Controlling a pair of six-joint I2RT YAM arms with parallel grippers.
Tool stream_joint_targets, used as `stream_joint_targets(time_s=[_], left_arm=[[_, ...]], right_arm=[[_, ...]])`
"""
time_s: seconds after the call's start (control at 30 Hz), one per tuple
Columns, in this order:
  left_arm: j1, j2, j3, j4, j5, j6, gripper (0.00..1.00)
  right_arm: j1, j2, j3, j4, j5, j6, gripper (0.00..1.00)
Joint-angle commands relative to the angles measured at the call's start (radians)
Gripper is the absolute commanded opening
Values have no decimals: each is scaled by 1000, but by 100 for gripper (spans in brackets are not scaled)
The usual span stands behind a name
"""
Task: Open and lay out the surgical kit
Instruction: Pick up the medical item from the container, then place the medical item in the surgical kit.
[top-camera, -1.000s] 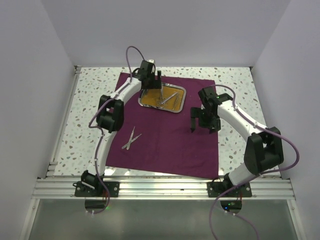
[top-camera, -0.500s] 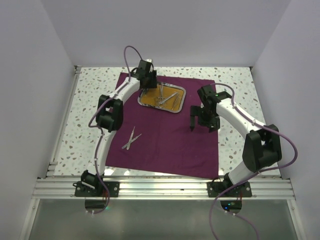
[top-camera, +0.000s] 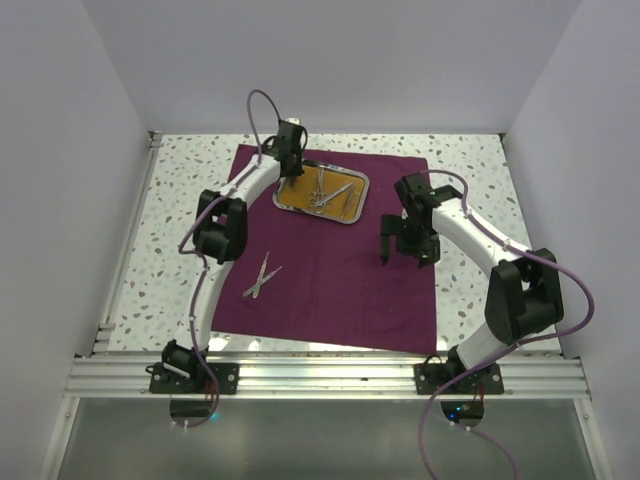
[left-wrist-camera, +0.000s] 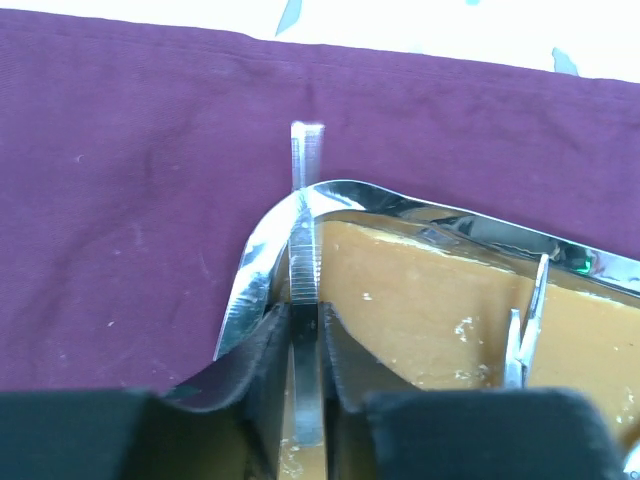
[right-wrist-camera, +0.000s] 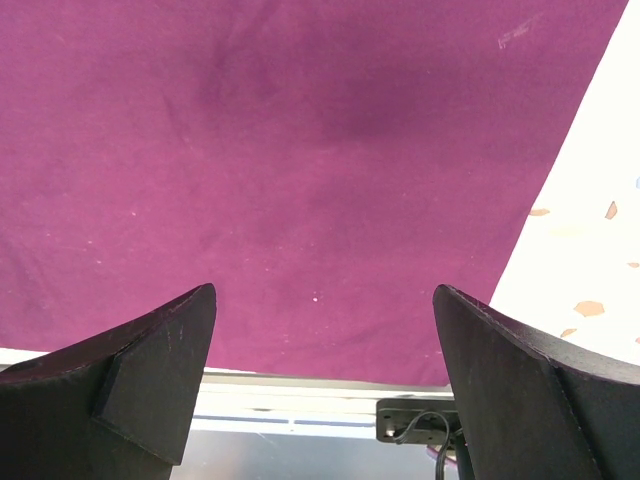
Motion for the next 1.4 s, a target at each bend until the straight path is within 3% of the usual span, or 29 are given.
stream_joint_targets(time_s=[0.0, 0.17, 0.23, 0.27, 0.53, 0.73, 0.83, 0.97, 1.1, 1.37], left_arm=[[19, 76, -48, -117, -41, 15, 20], [10, 77, -63, -126, -41, 20, 15], [9, 77, -68, -134, -41, 20, 1], [7, 77, -68, -137, -41, 20, 0], [7, -15, -48, -106, 20, 16, 0], [9, -87, 55, -161, 0, 19, 0], [7, -170, 21, -186, 1, 20, 0], [3, -349, -209, -181, -12, 11, 0], [-17, -620, -561, -126, -23, 14, 0], [-67, -952, -1063, -131, -8, -73, 0]], right_arm=[[-2, -21, -20, 17, 3, 6, 93], [-2, -35, -55, 37, 0, 5, 93], [0, -38, -64, 43, -3, 3, 93], [-2, -38, -67, 46, -3, 1, 93], [0, -29, -60, 58, -6, -20, 93], [0, -19, -32, 69, -24, -31, 93], [-2, -7, -5, 78, -27, -34, 93], [0, 40, 61, 106, -49, -40, 93], [-2, 100, 156, 129, -93, -35, 93], [12, 194, 247, 172, -142, -28, 93]])
